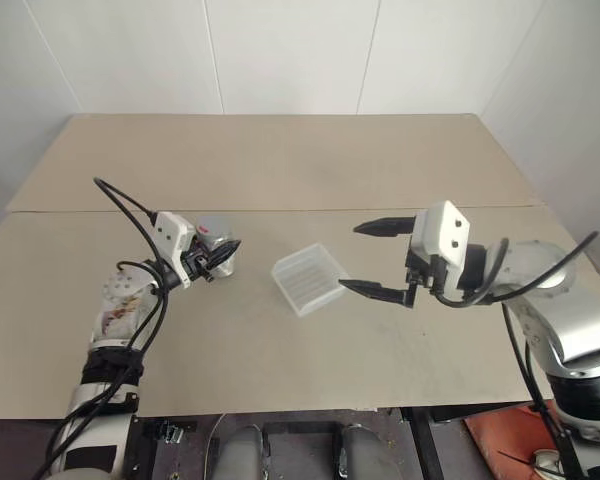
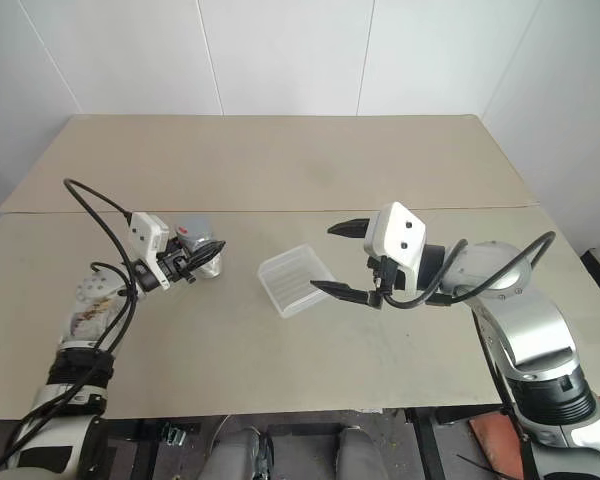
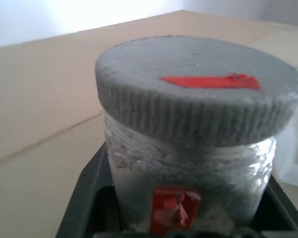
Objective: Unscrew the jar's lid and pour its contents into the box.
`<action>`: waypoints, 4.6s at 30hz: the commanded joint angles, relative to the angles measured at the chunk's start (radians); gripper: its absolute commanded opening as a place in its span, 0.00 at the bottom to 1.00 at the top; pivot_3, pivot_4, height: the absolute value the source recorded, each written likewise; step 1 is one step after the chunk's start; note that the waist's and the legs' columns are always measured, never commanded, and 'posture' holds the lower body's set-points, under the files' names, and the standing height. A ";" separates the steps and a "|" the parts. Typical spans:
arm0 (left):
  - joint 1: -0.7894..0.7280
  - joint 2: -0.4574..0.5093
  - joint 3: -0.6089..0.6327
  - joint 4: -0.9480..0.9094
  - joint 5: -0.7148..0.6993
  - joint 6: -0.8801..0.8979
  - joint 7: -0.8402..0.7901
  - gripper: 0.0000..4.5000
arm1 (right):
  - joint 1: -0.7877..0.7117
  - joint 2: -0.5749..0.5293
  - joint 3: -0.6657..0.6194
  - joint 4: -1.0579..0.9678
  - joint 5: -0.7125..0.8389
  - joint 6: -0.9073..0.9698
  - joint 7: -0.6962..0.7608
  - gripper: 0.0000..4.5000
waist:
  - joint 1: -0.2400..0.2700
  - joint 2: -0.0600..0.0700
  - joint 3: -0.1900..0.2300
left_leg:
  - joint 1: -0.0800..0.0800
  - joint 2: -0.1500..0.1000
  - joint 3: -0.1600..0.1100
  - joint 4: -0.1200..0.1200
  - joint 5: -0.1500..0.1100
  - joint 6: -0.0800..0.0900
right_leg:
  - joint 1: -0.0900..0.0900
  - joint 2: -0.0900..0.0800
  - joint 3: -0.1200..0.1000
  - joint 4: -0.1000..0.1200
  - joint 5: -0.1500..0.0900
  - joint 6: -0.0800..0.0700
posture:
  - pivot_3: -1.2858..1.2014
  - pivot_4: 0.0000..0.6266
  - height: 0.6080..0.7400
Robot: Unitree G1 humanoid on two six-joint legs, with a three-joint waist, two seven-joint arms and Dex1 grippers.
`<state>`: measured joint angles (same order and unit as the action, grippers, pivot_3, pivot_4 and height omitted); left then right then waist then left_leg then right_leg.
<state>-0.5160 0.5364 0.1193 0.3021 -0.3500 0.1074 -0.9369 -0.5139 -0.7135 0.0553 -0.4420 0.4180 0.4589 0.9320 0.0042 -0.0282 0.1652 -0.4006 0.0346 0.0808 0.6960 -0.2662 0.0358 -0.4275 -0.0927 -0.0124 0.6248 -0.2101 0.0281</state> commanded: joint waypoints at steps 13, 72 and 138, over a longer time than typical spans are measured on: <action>-0.154 0.117 -0.068 -0.199 -0.220 0.245 -0.389 0.43 | -0.432 0.318 0.111 0.132 0.148 0.353 -0.160 1.00 | -0.007 0.000 0.000 | -0.002 0.000 -0.001 0.000 0.000 0.000 | 0.000 0.001 -0.002 0.004 0.000 0.000 | 0.52 0.24 1.00; -0.195 0.122 -0.055 -0.143 -0.242 0.234 -0.538 0.43 | -0.493 0.378 0.032 0.501 0.156 0.005 0.336 0.99 | -0.010 0.001 0.000 | -0.013 0.000 0.000 0.003 0.003 -0.003 | -0.011 0.001 -0.001 0.006 0.001 0.000 | 0.52 0.24 1.00; -0.258 0.040 -0.094 -0.057 -0.185 0.177 -0.540 0.43 | -0.470 0.479 0.170 0.260 0.021 0.222 -0.188 0.99 | -0.019 0.001 0.000 | -0.014 0.000 0.000 0.003 0.002 -0.003 | -0.012 0.002 -0.001 0.007 0.001 0.001 | 0.52 0.24 1.00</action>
<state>-0.7484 0.5769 0.0182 0.2557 -0.5309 0.3033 -1.4688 -0.9553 -0.2423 0.2314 -0.1756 0.4494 0.7205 0.7500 -0.0149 -0.0275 0.1654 -0.4144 0.0345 0.0808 0.6993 -0.2638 0.0330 -0.4396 -0.0908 -0.0133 0.6314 -0.2094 0.0287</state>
